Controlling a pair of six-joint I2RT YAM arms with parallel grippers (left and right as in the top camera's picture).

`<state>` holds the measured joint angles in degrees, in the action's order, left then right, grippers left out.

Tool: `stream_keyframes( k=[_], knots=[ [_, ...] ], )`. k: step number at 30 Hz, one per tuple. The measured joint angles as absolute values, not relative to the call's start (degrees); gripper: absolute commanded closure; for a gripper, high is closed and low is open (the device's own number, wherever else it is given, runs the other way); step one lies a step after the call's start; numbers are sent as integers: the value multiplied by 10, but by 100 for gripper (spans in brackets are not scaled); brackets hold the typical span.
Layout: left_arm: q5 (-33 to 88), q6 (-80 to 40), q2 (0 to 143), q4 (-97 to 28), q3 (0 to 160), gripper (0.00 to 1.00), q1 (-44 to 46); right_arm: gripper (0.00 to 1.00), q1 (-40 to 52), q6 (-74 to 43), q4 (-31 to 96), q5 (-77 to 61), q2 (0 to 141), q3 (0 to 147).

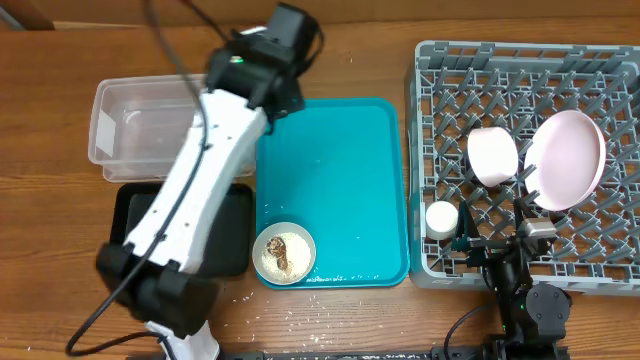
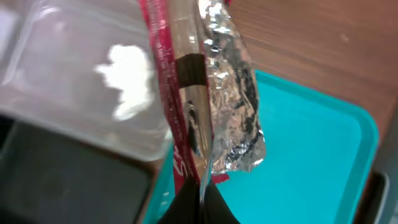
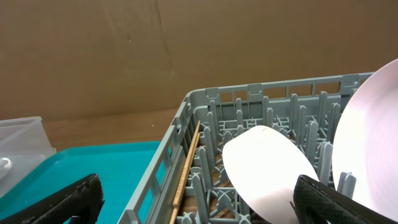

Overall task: Sort waste into correct bins and load items into the dishwasher
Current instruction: 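Drop the red wrapper into the clear plastic bin, then grasp the rim of the food-filled bowl with the left gripper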

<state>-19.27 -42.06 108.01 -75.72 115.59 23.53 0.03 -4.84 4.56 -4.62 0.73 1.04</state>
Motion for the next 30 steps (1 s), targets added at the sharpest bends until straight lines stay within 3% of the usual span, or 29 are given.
stream_keyframes(
  k=[1, 2, 3, 4, 5, 6, 14, 18, 22, 30],
  knots=[
    [-196, -440, 1073, -765, 1150, 95, 215, 0, 0, -48, 45, -46, 7, 10],
    [-197, -460, 1081, -763, 1131, 86, 194, 0, 0, -48, 46, -46, 7, 10],
    [-195, -473, 1096, -750, 1110, 49, 178, 0, 0, -48, 45, -46, 7, 10],
    [-190, -481, 1102, -740, 1099, 30, 171, 0, 0, -48, 45, -46, 7, 10],
    [-178, -481, 1117, -724, 1085, 20, 156, 0, 0, -48, 45, -46, 7, 10],
    [-168, -482, 1125, -714, 1079, 18, 148, 0, 0, -48, 46, -46, 7, 10],
    [-59, -404, 1117, -802, 1135, 18, 100, 0, 0, -48, 46, -46, 7, 10],
    [-75, -375, 1047, -907, 1151, 25, 239, 0, 0, -48, 45, -46, 7, 10],
    [-81, -399, 1039, -925, 1136, 41, 357, 0, 0, -49, 46, -46, 7, 10],
    [-77, -469, 1037, -860, 946, 37, 443, 0, 0, -48, 45, -46, 7, 10]
  ],
)
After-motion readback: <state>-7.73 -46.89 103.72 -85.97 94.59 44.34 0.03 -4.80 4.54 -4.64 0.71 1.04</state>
